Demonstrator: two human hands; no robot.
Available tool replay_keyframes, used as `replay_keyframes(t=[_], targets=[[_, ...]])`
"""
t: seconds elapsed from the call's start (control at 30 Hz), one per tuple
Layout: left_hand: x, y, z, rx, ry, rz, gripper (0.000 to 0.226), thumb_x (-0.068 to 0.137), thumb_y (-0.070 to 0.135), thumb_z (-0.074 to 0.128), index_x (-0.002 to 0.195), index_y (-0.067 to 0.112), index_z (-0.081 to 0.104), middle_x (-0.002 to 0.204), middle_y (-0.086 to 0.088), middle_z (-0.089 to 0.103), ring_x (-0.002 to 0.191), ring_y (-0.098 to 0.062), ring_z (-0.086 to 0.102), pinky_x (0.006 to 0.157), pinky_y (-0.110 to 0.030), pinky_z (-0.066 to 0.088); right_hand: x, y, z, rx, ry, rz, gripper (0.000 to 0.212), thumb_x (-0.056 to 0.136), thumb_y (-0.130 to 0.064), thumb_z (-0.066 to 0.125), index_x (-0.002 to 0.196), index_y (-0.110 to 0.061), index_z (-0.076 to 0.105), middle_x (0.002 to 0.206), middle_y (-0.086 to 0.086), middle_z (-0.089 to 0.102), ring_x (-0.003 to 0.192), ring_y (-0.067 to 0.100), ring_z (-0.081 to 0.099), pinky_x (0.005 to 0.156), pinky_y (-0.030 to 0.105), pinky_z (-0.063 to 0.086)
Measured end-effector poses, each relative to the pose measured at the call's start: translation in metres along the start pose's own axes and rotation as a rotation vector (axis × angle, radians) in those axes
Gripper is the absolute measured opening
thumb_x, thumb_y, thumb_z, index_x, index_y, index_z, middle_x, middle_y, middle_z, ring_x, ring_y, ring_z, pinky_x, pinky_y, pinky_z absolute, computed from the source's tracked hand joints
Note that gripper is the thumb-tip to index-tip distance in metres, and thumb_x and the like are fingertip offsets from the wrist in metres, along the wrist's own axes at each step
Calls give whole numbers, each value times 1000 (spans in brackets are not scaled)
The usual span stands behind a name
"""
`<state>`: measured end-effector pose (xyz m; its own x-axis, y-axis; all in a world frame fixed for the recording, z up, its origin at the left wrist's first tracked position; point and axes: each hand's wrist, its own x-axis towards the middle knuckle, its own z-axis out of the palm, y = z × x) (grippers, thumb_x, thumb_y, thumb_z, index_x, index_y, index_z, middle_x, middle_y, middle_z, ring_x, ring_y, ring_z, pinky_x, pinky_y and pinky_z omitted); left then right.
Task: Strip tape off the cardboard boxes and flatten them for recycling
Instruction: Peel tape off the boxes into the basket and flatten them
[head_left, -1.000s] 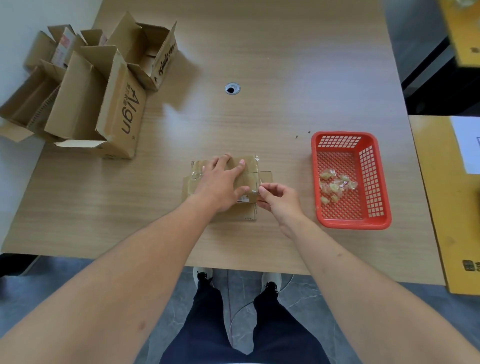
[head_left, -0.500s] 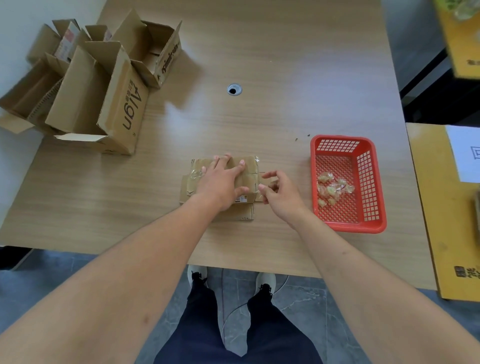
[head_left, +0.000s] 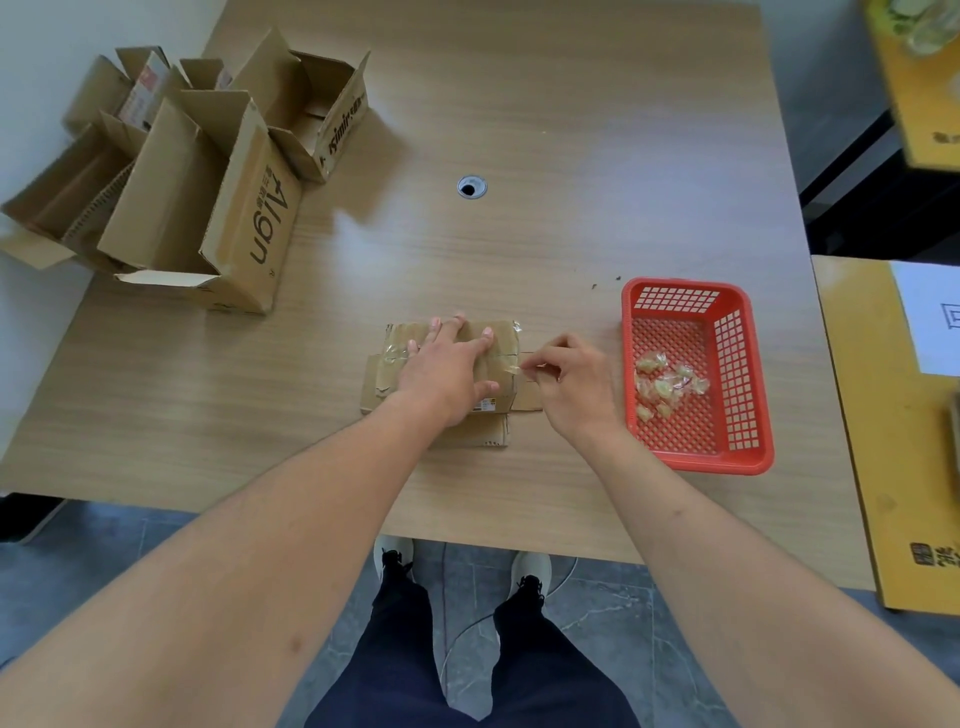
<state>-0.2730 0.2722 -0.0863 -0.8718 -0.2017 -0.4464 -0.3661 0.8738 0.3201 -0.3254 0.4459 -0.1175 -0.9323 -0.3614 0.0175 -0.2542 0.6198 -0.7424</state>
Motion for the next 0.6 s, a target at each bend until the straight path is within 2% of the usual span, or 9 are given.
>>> replay_keyframes(t=[0.1, 0.2, 0.33, 0.43, 0.53, 0.6], targets=[[2, 1, 0, -6, -2, -2, 74, 93, 46, 69, 156, 37, 33, 169, -4, 9, 157, -31, 1, 124, -57, 9, 4, -5, 8, 9, 90, 75, 9, 81, -9, 84, 84, -17, 82, 91, -1, 57, 77, 14, 58, 75, 31, 52], [3, 1, 1, -5, 0, -8, 74, 93, 45, 70, 156, 37, 33, 169, -4, 10, 157, -31, 1, 124, -57, 9, 4, -5, 18, -3, 104, 107, 6, 81, -14, 84, 87, -16, 82, 85, -3, 66, 77, 16, 63, 77, 38, 55], [4, 0, 1, -17, -3, -9, 74, 92, 45, 70, 156, 36, 34, 169, -4, 10, 157, -30, 0, 123, -57, 9, -6, -7, 20, 13, 24, -6, 10, 81, -13, 83, 91, -16, 84, 83, -3, 76, 74, 14, 70, 74, 36, 59], [5, 1, 0, -14, -2, -9, 74, 92, 45, 71, 156, 36, 34, 168, -5, 11, 157, -31, 1, 123, -57, 9, -7, -6, 7, 72, -47, -5, 16, 85, -13, 81, 101, -16, 82, 89, -4, 79, 82, 10, 72, 83, 26, 57], [5, 1, -1, -9, -2, -6, 73, 92, 44, 71, 156, 36, 34, 168, -5, 12, 157, -31, 2, 123, -58, 10, 3, -3, 0, 46, -188, 46, 30, 84, -15, 83, 114, -17, 79, 84, -6, 74, 78, 12, 66, 85, 27, 54], [4, 2, -1, -3, -3, -5, 74, 92, 44, 71, 156, 36, 34, 168, -5, 12, 157, -32, 2, 123, -58, 10, 8, -2, 2, 26, -208, 74, 30, 79, -13, 87, 108, -18, 81, 82, -8, 67, 75, 9, 61, 82, 29, 53]])
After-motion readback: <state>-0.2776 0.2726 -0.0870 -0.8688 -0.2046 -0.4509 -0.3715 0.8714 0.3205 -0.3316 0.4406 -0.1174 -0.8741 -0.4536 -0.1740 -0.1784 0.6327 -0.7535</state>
